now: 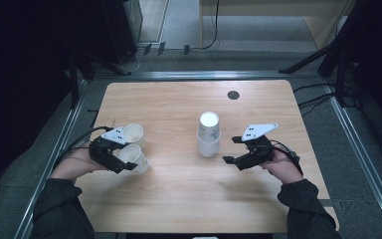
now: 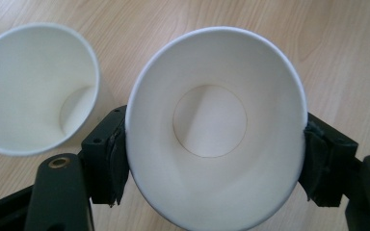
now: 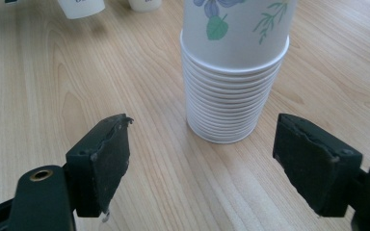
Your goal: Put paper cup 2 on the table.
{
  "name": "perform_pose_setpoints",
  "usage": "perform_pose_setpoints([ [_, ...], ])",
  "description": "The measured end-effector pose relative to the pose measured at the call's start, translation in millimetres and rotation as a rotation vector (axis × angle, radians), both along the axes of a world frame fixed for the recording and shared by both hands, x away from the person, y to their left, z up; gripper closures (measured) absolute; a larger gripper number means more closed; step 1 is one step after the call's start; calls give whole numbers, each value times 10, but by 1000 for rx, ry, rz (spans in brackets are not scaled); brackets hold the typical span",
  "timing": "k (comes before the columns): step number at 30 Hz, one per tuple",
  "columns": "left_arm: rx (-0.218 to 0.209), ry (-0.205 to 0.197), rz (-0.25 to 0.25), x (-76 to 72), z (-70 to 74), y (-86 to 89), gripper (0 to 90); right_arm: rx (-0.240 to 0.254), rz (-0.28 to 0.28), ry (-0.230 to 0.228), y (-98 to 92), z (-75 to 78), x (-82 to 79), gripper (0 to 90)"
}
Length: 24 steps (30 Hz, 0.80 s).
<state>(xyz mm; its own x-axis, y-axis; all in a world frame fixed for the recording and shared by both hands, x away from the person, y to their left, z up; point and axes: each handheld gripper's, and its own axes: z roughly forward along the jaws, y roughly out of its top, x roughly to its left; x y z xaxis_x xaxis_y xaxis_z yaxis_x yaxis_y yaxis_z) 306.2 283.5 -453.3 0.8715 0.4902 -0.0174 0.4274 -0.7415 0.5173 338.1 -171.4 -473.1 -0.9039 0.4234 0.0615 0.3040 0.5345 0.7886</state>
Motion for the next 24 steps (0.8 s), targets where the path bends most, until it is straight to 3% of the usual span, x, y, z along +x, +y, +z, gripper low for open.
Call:
perform_pose_setpoints([
  [10, 30, 6, 68, 14, -74, 165, 241, -2, -3, -6, 13, -3, 15, 209],
  [13, 51, 3, 74, 26, -103, 161, 238, 2, -9, -5, 6, -1, 20, 209],
  [19, 46, 15, 76, 35, -147, 164, 234, 0, -8, -3, 9, -3, 20, 209],
  [24, 66, 8, 72, 37, -184, 145, 234, 3, -10, -4, 4, 0, 23, 209],
])
